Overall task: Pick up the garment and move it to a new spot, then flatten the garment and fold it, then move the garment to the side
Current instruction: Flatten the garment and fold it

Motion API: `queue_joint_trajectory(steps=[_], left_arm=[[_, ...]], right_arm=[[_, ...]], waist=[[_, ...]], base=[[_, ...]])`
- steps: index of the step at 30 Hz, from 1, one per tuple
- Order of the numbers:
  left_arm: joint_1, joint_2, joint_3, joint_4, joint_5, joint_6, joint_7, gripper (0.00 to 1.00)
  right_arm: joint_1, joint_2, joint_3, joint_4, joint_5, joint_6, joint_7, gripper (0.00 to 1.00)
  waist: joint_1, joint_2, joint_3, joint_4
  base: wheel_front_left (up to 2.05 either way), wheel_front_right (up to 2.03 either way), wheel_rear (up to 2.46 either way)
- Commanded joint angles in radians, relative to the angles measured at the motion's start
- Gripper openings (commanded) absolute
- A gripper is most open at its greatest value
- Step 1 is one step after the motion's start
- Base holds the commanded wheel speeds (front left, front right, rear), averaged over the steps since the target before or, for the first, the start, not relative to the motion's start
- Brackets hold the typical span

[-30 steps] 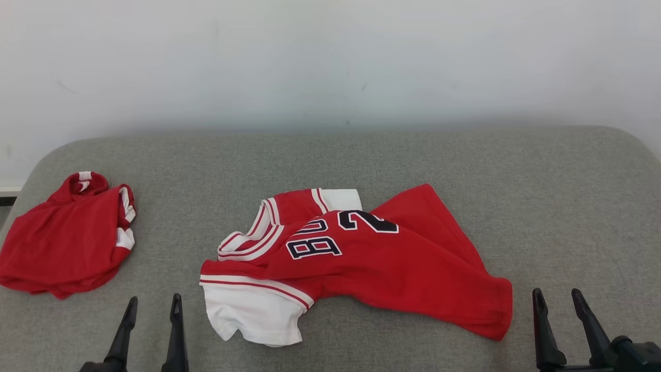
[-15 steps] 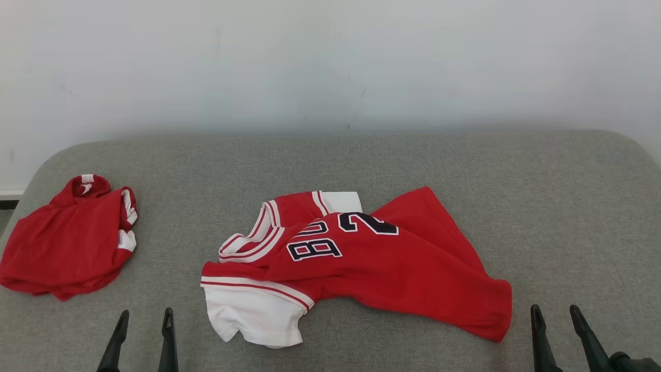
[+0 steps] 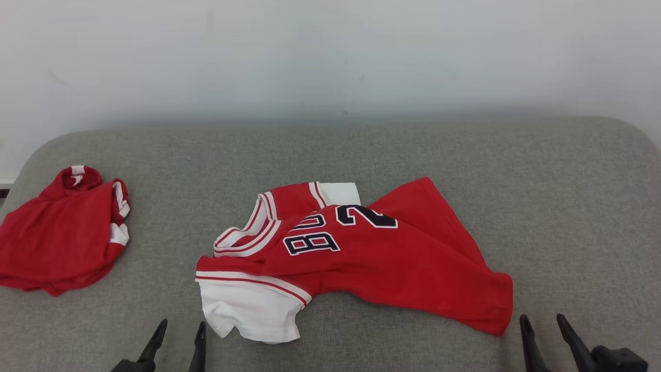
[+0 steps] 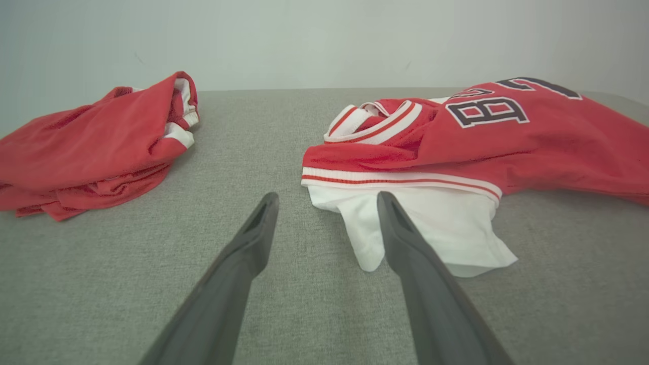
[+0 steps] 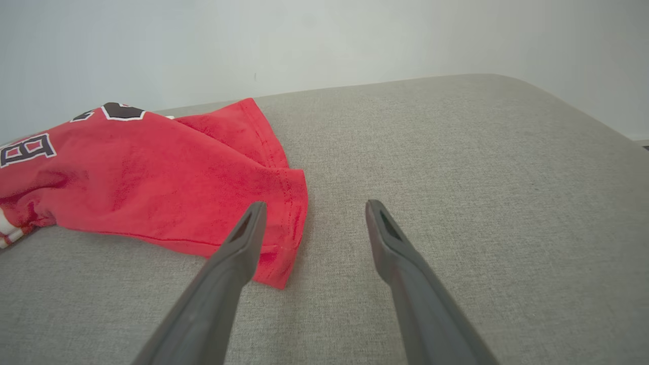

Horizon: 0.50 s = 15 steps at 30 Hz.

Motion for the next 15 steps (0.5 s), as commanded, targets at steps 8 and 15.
queue_joint_trajectory(steps=[8,15], left_arm=[[-0.120,0.052,-0.111,0.163,-0.086,0.002,-0.003,1.00],[-0.199,0.078,-0.186,0.255,-0.141,0.002,-0.003,1.00]], right_arm=[[-0.110,-0.012,0.074,0.137,0.032,-0.002,0.000,1.00],[-0.190,0.000,0.138,0.239,0.053,-0.002,0.000,1.00]], waist=[[0.0000,-0.0001,0.044,-0.010],[0.0000,-0.0001,0.069,-0.013]], base=[[0.00,0.00,0.00],[0.00,0.00,0.00]])
